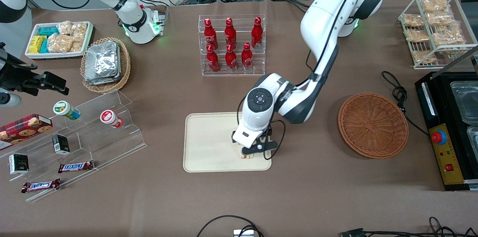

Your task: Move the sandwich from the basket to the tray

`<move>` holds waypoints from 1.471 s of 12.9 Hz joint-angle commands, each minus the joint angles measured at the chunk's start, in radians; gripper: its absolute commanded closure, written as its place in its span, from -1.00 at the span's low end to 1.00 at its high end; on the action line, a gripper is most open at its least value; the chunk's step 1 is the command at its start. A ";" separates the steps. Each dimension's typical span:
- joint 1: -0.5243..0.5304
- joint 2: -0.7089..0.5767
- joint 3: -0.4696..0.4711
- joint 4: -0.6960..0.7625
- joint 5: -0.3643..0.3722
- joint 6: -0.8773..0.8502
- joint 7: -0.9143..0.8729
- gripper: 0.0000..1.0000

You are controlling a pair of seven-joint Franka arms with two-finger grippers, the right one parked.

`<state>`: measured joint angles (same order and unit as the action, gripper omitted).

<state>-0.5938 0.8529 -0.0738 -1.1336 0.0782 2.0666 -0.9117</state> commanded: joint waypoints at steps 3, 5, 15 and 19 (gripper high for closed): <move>0.003 -0.167 0.139 -0.018 0.012 -0.233 -0.007 -1.00; 0.005 -0.230 0.202 -0.023 0.012 -0.285 0.031 -1.00; 0.215 -0.403 0.304 -0.066 -0.073 -0.419 0.436 -1.00; 0.300 -0.485 0.318 -0.123 -0.080 -0.453 0.641 -1.00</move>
<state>-0.3288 0.4371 0.2453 -1.1939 0.0173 1.6287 -0.3423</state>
